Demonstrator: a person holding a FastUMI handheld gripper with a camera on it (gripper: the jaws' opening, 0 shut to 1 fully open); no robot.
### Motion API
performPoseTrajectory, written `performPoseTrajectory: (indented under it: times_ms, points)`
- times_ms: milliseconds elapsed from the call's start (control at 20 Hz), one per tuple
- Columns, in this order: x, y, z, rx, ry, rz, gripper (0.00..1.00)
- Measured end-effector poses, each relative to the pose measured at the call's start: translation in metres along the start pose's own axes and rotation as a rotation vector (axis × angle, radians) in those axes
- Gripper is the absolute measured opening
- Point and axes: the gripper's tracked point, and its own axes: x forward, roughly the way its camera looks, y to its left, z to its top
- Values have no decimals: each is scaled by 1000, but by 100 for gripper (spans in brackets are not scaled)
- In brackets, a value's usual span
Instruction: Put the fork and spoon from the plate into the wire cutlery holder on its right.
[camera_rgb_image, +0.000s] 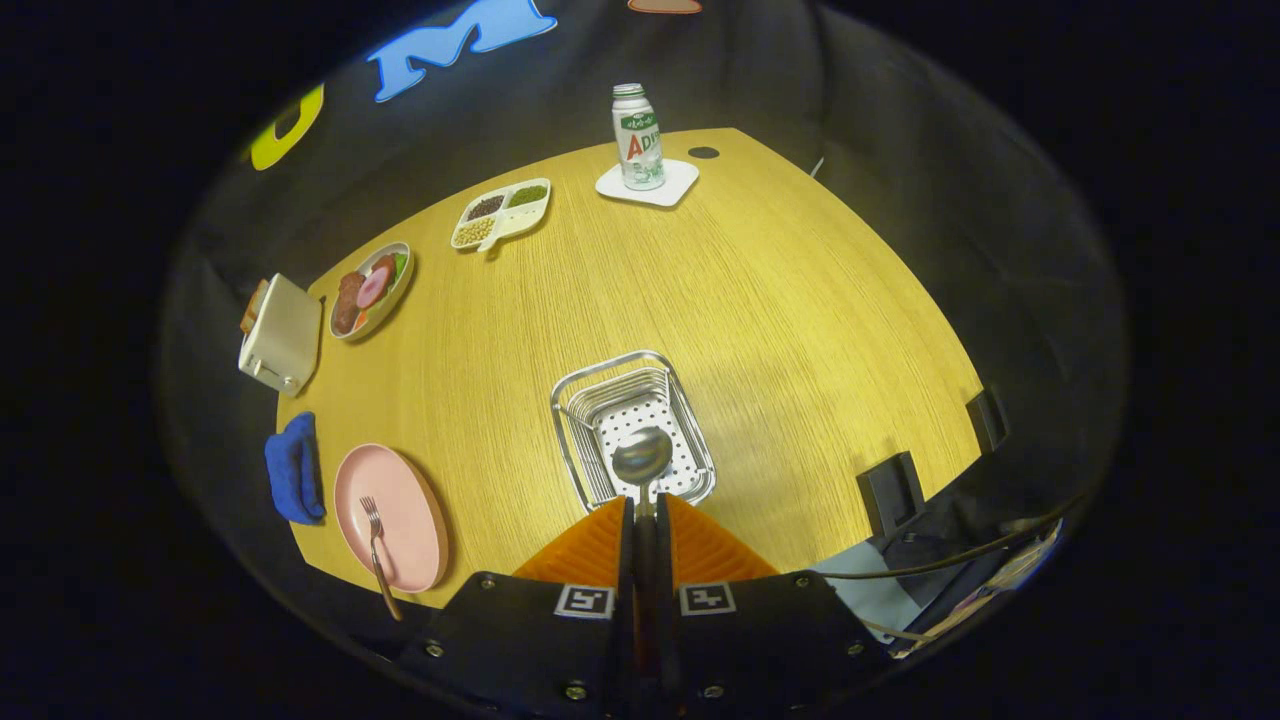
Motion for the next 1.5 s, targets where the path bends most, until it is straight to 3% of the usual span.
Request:
performPoseTrajectory:
  times_ms: [800, 1150, 1500]
  points:
    - [-19, 8, 19, -28, -84, 15, 10]
    - [-31, 55, 29, -141, -158, 74, 9]
    - [-26, 111, 7, -239, -125, 154, 10]
